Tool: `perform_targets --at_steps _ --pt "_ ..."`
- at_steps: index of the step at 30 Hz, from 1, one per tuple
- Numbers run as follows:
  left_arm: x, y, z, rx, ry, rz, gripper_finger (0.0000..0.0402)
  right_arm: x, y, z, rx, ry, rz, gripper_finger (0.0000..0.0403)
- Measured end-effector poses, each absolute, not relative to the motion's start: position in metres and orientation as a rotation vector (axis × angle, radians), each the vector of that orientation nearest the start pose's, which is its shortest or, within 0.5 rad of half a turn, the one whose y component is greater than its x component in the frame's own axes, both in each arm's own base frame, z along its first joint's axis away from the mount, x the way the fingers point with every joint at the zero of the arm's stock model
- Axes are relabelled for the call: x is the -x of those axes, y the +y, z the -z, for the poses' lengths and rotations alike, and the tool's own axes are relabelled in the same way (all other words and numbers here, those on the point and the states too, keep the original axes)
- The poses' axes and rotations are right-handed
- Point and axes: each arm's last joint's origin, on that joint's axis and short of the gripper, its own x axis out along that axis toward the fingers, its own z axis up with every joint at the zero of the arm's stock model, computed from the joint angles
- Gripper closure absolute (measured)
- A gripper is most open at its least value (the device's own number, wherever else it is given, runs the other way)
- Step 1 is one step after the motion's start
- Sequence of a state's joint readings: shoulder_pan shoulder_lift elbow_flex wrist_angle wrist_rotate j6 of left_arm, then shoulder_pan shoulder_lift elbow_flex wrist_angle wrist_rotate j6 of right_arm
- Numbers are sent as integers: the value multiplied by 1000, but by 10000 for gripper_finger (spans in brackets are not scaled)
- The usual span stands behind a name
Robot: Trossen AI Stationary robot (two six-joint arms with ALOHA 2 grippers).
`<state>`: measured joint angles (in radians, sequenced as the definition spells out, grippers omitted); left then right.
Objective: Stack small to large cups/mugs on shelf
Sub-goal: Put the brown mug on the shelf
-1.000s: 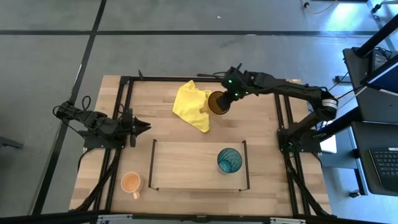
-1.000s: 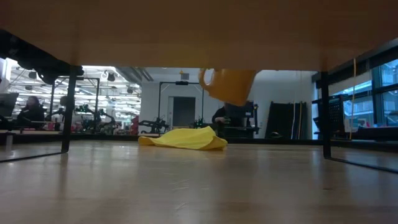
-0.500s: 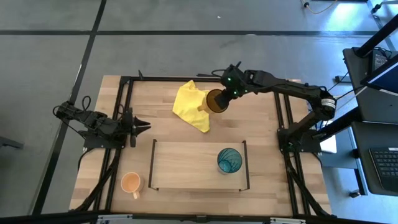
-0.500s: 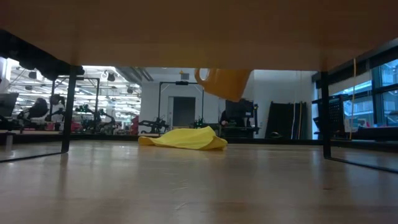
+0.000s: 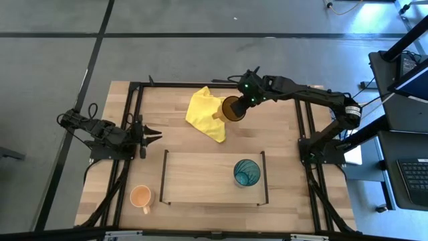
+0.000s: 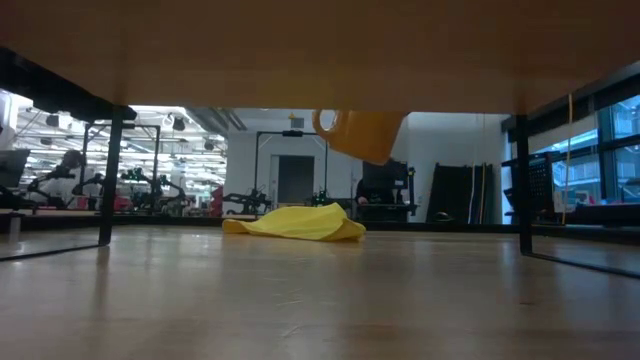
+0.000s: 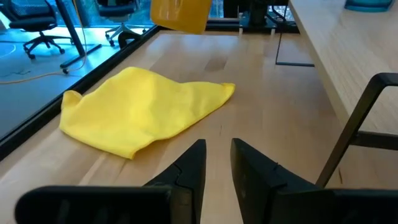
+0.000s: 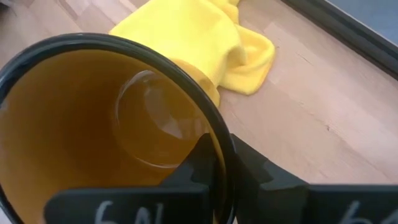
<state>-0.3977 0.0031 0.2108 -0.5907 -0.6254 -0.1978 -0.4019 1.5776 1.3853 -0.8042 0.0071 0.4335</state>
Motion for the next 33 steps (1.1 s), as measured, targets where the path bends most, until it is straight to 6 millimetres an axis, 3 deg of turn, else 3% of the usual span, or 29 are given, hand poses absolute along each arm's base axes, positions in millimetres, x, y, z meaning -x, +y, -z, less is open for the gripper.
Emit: perform_targets --at_steps 8,14,26,30,33 --pt "-70 -11 -182 22 279 -274 333 -300 -128 -298 -575 897 578 373" --pt "-75 -12 -206 361 20 -268 333 -300 -128 -298 -574 898 578 375" --pt "-71 -7 -236 521 -286 -357 333 -300 -128 -298 -583 892 603 375" --pt "-72 -9 -235 569 -279 -293 333 -300 -128 -298 -587 891 605 372" --pt "-81 -15 -224 637 -152 -231 333 -301 -128 -298 -587 883 604 373"
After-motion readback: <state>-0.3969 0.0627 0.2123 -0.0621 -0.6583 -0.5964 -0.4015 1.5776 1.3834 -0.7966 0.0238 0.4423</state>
